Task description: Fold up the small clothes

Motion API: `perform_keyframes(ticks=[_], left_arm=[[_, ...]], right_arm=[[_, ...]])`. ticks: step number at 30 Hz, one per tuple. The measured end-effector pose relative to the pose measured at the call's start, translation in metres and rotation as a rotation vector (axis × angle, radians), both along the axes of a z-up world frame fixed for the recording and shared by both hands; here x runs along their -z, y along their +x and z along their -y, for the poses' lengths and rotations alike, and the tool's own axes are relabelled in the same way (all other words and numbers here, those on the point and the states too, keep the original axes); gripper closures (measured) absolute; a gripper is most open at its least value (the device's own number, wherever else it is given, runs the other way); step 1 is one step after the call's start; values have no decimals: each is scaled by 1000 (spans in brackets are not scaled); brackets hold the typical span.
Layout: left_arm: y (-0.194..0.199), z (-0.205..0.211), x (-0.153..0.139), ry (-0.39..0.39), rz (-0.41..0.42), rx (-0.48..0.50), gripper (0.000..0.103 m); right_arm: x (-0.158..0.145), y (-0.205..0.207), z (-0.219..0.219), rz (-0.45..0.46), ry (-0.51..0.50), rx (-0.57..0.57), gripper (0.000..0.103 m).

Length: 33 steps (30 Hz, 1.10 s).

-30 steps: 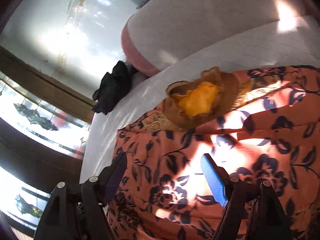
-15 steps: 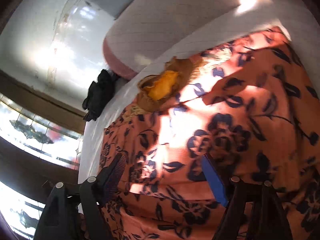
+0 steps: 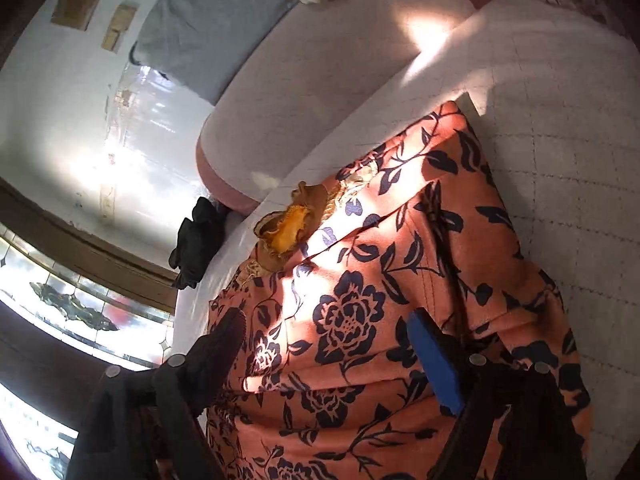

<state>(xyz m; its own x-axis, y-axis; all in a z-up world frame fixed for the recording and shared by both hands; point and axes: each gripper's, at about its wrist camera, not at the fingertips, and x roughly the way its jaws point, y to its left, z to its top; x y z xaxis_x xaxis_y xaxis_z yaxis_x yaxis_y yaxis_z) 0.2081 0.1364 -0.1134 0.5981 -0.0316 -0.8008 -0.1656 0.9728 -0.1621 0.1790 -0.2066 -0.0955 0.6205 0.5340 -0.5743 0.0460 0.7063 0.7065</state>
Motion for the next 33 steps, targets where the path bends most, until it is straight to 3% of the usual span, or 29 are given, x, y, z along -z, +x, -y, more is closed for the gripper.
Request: perform_keyframes(ticks=[5,10,15,19,22,23,27,31,33], left_arm=[[-41,-11,-24,-16,29,-7,34],[-112,-18,-44,-75,22,54,34],[-189,-18,-41,-52,-31,105,32],[-226,-20,-20,-106,-107,93,32],[-236,-16,1,-104,-183,84,32],[-238,-14,2,-98,-176,87,32],[-244,-10,1,-84,-165,80,32],[-254,-10,-7,-114,-129,75,32],[-255,-8,-6,-103,-144,85,32]], right_arm=[[-22,-71,11,-2,-115,-20,18],[-10,-151,45,-100,-218,-17,18],[5,-208,84,-182,-196,25,18],[21,-233,90,-263,-195,-13,18],[36,-243,86,-315,-167,-53,18],[35,-246,83,-310,-170,-65,19],[41,-255,76,-330,-176,-87,43],[37,-259,75,-319,-211,-68,46],[33,-261,76,-301,-233,-38,43]])
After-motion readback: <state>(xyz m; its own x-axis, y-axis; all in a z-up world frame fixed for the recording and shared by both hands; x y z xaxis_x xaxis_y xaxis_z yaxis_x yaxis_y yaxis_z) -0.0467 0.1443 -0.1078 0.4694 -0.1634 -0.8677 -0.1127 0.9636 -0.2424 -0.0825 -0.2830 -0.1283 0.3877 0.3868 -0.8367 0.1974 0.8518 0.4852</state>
